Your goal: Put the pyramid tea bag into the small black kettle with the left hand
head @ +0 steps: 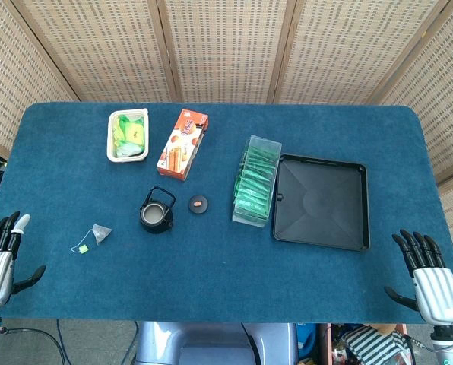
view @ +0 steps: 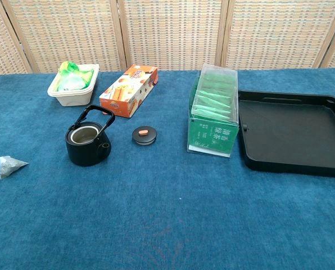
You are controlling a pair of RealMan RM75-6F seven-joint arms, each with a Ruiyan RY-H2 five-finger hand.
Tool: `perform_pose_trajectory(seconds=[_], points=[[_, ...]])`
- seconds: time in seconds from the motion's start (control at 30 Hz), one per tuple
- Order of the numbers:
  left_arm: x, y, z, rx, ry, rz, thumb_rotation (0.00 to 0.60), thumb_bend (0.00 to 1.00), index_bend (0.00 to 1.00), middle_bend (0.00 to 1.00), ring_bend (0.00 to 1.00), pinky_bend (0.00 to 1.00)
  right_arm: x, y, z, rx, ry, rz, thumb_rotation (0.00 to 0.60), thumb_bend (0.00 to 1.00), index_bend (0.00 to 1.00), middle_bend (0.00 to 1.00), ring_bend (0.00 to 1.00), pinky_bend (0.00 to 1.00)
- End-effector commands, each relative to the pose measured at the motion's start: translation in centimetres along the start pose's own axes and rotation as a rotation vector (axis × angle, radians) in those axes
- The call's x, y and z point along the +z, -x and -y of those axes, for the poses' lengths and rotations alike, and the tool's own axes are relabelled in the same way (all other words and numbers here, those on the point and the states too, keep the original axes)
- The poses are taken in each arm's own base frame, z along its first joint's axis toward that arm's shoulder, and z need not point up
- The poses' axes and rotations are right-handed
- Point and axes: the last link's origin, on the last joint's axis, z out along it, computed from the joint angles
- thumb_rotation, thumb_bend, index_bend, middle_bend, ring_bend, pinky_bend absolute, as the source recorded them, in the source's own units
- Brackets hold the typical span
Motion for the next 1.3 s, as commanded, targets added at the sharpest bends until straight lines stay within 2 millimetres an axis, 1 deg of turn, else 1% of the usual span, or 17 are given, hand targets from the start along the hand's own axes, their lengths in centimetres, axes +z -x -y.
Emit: perform_pose_trajectory(seconds=[0.03, 0.57, 0.93, 0.97, 1.03, 1.07, 1.1, 1.17, 1.23, 1.3], points=[[0.0, 0.0, 0.0, 0.0, 0.0, -0.001, 0.6, 0.24, 0.02, 0.0, 0.0, 0.0, 0.0, 0.0, 0.0, 0.0, 0.0, 0.0, 0.6, 0.02, 0.11, 0.14, 0.0, 0.06], [-0.1, -0.2, 0.2, 0.002, -0.002, -0.005, 0.6, 0.24, 0.02, 0.0, 0.0, 0.0, -0.2, 0.0, -0.1, 0.002, 0.003, -0.008, 0.6, 0.02, 0.11, 0.14, 0.0, 0.06], [0.5, 0.0, 0.3, 0.024, -0.003, -0.002, 0.6, 0.24, 0.02, 0.01, 0.0, 0.0, -0.5, -0.1, -0.2, 0.002, 0.012, -0.014, 0.6, 0.02, 0.11, 0.14, 0.0, 0.06], [0.5, 0.0, 0.4, 0.025, -0.003, -0.003, 0.6, 0.24, 0.04, 0.03, 0.01, 0.02, -0.5, -0.1, -0.3, 0.002, 0.012, -0.014, 0.6, 0.02, 0.11, 0.14, 0.0, 0.06], [0.8, 0.1, 0.5, 0.035, -0.005, -0.003, 0.6, 0.24, 0.09, 0.14, 0.09, 0.15, -0.5, -0.1, -0.3, 0.002, 0.013, -0.013, 0.6, 0.02, 0.11, 0.14, 0.0, 0.06], [1.0, 0.2, 0.5, 0.039, -0.006, -0.001, 0.6, 0.24, 0.13, 0.22, 0.15, 0.26, -0.5, -0.1, -0.3, 0.002, 0.014, -0.013, 0.6, 0.02, 0.11, 0.14, 0.0, 0.06], [1.3, 0.5, 0.6, 0.044, -0.009, 0.007, 0.6, 0.24, 0.16, 0.26, 0.2, 0.35, -0.5, -0.1, -0.3, 0.002, 0.016, -0.014, 0.6, 0.02, 0.11, 0.14, 0.0, 0.06], [1.9, 1.3, 1.0, 0.063, -0.013, 0.044, 0.6, 0.24, 0.22, 0.3, 0.25, 0.42, -0.6, -0.2, -0.4, 0.002, 0.019, -0.015, 0.6, 0.02, 0.11, 0.14, 0.0, 0.06], [2.8, 2.4, 1.3, 0.089, -0.015, 0.089, 0.6, 0.24, 0.27, 0.36, 0.29, 0.46, -0.7, -0.1, -0.5, 0.0, 0.027, -0.013, 0.6, 0.02, 0.11, 0.14, 0.0, 0.06], [3.3, 2.8, 1.4, 0.093, -0.018, 0.101, 0.6, 0.24, 0.32, 0.43, 0.35, 0.51, -0.7, -0.1, -0.5, 0.001, 0.03, -0.012, 0.6, 0.02, 0.11, 0.14, 0.0, 0.06]])
